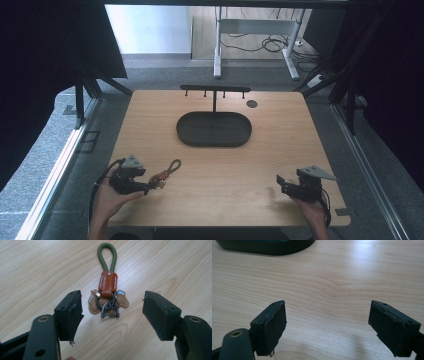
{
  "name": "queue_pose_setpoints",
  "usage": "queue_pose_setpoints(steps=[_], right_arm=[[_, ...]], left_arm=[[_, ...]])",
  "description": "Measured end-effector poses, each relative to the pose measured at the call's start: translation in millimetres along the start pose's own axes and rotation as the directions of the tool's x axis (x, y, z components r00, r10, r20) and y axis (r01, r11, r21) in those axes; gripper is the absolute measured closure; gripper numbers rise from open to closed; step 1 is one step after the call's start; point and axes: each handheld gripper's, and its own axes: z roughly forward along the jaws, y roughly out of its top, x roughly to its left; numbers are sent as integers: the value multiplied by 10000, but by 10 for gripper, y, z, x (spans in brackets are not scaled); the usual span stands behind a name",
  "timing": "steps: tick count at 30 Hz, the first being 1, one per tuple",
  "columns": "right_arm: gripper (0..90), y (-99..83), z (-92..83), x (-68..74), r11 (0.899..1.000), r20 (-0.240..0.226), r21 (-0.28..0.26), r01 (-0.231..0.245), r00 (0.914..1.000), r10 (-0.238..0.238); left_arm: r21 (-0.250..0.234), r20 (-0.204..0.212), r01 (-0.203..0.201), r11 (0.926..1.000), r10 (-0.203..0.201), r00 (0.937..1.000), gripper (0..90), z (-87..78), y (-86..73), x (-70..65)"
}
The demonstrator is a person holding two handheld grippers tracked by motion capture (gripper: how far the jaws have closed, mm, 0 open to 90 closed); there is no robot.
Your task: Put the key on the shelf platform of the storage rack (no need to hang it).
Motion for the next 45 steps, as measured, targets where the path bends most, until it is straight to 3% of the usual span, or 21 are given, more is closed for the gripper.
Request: queue_pose_setpoints(steps=[14, 18, 23, 27, 34, 38, 45], right_arm=[[191, -29, -44, -69, 9999, -226, -5, -172, 9996, 171], [202, -16, -58, -76, 10000, -297, 10, -5, 9996, 6], [210, -13, -49, -79, 9998, -502, 5, 223, 9985, -222], [215, -35, -45, -83, 9994, -594, 95, 322, 9977, -316], [239, -25, -76, -73, 9999, -566, -51, 113, 9983, -116], [241, -42, -104, -13, 9996, -614, -39, 277, 9977, -279], [243, -46, -82, -51, 9996, -554, 19, 271, 9981, -270]], left_arm=[[127, 55, 127, 9998, -128, 9999, 326, 40, -26, -11], [72, 23, 253, 9997, -253, 9997, 327, 19, -44, 19], [-379, -313, 755, 9964, -767, 9966, 331, -90, -72, 90], [-509, -357, 812, 9954, -831, 9959, 333, -112, -68, 77], [-261, -836, 395, 9989, -415, 9956, 331, -165, -21, -43], [-485, -610, 181, 9987, -211, 9979, 334, -206, 30, -91], [-275, -226, -479, 9985, 473, 9986, 339, -157, 282, -96]])
